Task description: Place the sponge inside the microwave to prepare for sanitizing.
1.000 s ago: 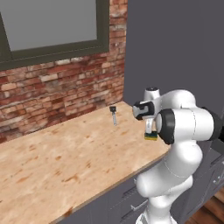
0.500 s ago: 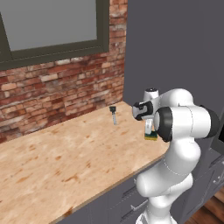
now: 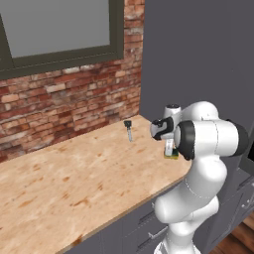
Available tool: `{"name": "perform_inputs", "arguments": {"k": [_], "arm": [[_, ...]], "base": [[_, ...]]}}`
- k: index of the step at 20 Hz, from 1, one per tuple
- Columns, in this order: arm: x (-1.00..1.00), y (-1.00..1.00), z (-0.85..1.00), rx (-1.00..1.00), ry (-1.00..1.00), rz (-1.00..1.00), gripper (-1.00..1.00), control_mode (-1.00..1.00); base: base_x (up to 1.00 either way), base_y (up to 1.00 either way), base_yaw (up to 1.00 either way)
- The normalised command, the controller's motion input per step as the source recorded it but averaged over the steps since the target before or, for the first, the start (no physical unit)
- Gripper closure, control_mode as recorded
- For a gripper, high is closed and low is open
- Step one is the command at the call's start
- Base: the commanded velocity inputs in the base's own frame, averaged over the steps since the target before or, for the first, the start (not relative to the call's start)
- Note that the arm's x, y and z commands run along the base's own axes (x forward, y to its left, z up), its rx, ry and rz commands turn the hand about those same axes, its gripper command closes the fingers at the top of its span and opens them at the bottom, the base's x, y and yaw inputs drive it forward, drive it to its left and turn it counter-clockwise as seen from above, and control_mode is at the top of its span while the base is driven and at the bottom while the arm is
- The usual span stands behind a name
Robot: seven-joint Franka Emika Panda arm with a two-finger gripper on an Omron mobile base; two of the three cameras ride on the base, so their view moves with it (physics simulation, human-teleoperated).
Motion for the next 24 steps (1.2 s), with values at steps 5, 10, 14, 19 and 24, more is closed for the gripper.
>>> {"name": "perform_inputs", "arguments": {"k": [5, 10, 14, 19, 24], "arm": [[-0.05, -0.01, -0.13, 0.03, 0.00, 0.02, -1.00, -1.00], [-0.01, -0.07, -0.17, 0.03, 0.03, 0.00, -1.00, -1.00], [0.00, -0.06, -0.18, 0.00, 0.03, 0.00, -1.00, -1.00], [0.00, -0.12, -0.11, 0.00, 0.02, 0.00, -1.00, -1.00], [0.00, -0.07, -0.17, 0.00, 0.00, 0.00, -1.00, -1.00]], "base": [[0.00, 0.00, 0.00], [0.00, 0.00, 0.00], [0.00, 0.00, 0.00], [0.00, 0.00, 0.00], [0.00, 0.00, 0.00]]}}
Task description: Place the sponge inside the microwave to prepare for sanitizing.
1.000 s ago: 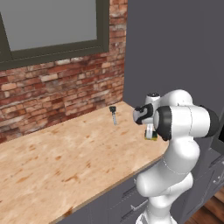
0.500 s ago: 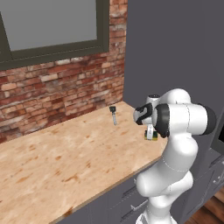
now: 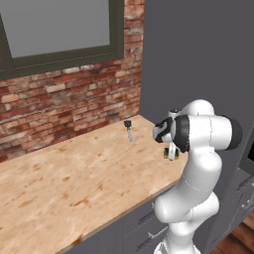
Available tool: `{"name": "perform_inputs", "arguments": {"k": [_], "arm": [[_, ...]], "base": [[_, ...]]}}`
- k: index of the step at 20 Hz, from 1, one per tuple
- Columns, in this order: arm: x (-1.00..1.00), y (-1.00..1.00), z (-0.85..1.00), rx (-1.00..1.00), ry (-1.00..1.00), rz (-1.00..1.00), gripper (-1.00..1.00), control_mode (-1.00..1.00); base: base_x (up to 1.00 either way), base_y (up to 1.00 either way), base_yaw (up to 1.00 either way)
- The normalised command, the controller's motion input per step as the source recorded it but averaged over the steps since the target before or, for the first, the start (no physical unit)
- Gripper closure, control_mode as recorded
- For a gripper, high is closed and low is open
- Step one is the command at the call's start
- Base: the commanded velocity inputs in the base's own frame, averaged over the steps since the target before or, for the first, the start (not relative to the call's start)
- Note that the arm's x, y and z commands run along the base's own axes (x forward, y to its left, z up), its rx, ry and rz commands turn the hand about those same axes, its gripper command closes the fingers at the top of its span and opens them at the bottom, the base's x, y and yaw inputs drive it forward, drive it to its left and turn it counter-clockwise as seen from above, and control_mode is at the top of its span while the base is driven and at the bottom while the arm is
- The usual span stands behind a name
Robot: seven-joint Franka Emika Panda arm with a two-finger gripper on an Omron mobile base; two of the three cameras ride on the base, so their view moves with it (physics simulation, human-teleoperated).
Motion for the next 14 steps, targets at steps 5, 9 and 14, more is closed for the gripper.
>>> {"name": "perform_inputs", "arguments": {"k": [5, 9, 14], "arm": [[0.00, 0.00, -0.20, 0.04, 0.00, 0.00, -1.00, -1.00], [0.00, 0.00, -0.24, 0.06, 0.00, 0.00, 1.00, -1.00], [0.00, 0.00, -0.01, 0.00, 0.00, 0.00, 1.00, -1.00]], "base": [[0.00, 0.00, 0.00], [0.00, 0.00, 0.00], [0.00, 0.00, 0.00]]}}
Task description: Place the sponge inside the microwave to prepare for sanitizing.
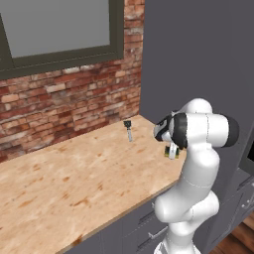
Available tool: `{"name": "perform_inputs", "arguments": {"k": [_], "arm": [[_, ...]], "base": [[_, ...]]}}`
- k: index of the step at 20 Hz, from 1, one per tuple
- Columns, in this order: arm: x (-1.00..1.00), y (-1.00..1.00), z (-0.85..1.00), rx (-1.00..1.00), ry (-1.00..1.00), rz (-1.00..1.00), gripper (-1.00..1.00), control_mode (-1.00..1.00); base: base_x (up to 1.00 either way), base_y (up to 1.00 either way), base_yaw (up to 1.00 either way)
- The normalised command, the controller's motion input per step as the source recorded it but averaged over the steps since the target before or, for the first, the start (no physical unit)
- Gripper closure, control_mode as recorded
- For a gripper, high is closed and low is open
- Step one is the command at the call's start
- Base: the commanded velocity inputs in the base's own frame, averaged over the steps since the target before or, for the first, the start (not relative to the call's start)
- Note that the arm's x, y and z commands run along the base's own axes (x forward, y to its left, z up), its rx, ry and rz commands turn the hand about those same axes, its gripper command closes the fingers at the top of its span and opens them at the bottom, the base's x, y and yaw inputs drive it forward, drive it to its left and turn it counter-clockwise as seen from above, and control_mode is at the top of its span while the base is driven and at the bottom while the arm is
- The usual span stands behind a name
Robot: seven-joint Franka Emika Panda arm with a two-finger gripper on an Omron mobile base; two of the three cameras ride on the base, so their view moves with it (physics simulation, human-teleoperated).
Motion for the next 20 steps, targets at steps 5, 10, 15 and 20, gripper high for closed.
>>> {"name": "perform_inputs", "arguments": {"k": [5, 10, 15, 20], "arm": [[-0.24, 0.40, 0.12, -0.06, -0.01, 0.01, 1.00, -1.00], [-0.62, 0.57, 0.60, -0.10, -0.06, -0.05, 1.00, -1.00], [-0.73, 0.11, 1.00, -0.02, -0.01, -0.11, 1.00, -1.00], [-0.84, 0.00, 1.00, 0.06, 0.00, -0.26, 1.00, -1.00]], "base": [[0.00, 0.00, 0.00], [0.00, 0.00, 0.00], [0.00, 0.00, 0.00], [0.00, 0.00, 0.00]]}}
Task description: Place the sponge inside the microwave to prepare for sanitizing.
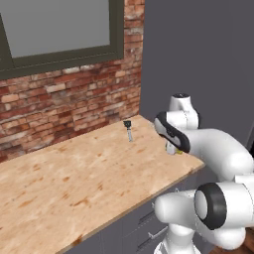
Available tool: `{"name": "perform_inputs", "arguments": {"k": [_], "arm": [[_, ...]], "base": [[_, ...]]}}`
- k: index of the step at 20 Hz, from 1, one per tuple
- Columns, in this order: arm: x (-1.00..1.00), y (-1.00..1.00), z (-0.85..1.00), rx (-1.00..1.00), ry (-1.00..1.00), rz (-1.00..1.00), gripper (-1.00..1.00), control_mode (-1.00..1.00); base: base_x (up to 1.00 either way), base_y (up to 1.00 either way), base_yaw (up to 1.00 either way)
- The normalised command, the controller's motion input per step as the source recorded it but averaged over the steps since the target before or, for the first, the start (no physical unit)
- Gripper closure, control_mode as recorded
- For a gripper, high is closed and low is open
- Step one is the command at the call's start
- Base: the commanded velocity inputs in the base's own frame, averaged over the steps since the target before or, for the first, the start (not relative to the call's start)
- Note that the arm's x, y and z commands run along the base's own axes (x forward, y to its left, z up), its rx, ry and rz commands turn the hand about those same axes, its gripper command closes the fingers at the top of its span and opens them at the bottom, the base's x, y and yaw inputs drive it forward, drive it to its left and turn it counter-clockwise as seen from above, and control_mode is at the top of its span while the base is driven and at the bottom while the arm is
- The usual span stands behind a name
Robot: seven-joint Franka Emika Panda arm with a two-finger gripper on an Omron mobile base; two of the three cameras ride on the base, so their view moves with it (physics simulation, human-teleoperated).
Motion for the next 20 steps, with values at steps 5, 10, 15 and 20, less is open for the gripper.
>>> {"name": "perform_inputs", "arguments": {"k": [5, 10, 15, 20], "arm": [[-0.79, -0.02, 0.55, 0.20, -0.03, -0.50, 1.00, -1.00], [-0.72, 0.04, 0.59, 0.06, 0.02, -0.56, 1.00, -1.00], [-0.06, 0.00, 0.56, -0.08, 0.15, -0.60, 1.00, -1.00], [-0.17, 0.00, 0.01, -0.11, 0.04, -0.42, 1.00, -1.00]], "base": [[0.00, 0.00, 0.00], [0.00, 0.00, 0.00], [0.00, 0.00, 0.00], [0.00, 0.00, 0.00]]}}
